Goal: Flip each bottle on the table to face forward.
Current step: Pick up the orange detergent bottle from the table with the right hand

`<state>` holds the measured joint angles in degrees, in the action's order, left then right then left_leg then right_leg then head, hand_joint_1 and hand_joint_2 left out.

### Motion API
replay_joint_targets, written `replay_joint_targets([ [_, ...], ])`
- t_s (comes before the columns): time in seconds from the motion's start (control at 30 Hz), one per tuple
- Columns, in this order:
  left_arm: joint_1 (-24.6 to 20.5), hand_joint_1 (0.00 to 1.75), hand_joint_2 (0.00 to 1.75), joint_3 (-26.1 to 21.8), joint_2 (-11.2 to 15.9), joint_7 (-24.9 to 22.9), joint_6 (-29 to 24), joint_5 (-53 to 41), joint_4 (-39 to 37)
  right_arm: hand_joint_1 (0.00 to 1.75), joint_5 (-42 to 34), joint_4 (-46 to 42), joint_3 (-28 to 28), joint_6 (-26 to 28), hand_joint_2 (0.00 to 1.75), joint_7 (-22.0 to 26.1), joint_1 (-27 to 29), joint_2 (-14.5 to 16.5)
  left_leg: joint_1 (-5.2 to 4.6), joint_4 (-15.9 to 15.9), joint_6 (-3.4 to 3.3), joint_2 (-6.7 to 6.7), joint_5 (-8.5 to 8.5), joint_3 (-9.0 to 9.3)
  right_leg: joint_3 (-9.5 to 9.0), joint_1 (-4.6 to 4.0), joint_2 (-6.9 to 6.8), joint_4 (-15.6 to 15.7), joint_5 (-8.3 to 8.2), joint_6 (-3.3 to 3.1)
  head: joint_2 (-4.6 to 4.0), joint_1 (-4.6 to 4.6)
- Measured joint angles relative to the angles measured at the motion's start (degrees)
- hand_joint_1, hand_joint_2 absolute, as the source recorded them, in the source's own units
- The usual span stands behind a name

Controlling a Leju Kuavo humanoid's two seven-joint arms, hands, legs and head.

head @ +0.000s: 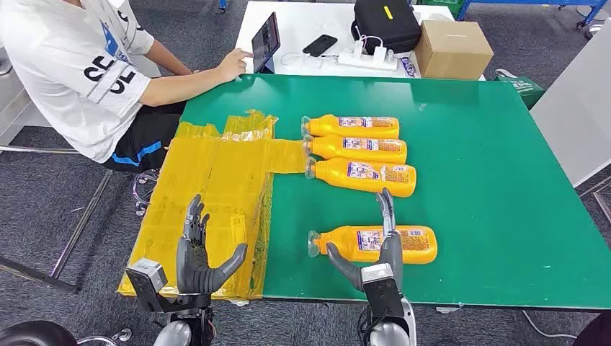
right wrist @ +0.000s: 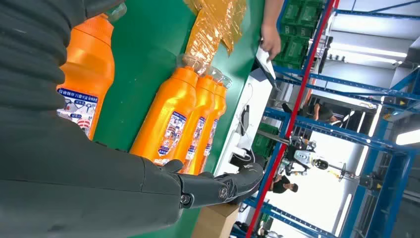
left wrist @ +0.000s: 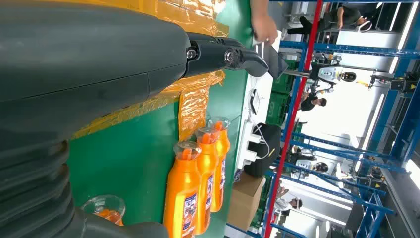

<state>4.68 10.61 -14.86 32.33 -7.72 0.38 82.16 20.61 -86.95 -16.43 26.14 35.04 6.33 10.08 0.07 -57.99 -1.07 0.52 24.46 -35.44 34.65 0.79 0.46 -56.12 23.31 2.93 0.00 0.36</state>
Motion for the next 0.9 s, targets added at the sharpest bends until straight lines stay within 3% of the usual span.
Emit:
replay_joint_targets([
  [0.9,-0.1,0.0,1.75,0.0,0.0,-0.1,0.6,0.1,-0.7,0.0,-5.8,2.0,0.9,-1.4,1.75,2.2,0.5,1.8,0.0,0.0,0.0,0.01,0.0,0.0,-0.01,0.01,0.0,0.0,0.0,0.0,0.0,0.0],
])
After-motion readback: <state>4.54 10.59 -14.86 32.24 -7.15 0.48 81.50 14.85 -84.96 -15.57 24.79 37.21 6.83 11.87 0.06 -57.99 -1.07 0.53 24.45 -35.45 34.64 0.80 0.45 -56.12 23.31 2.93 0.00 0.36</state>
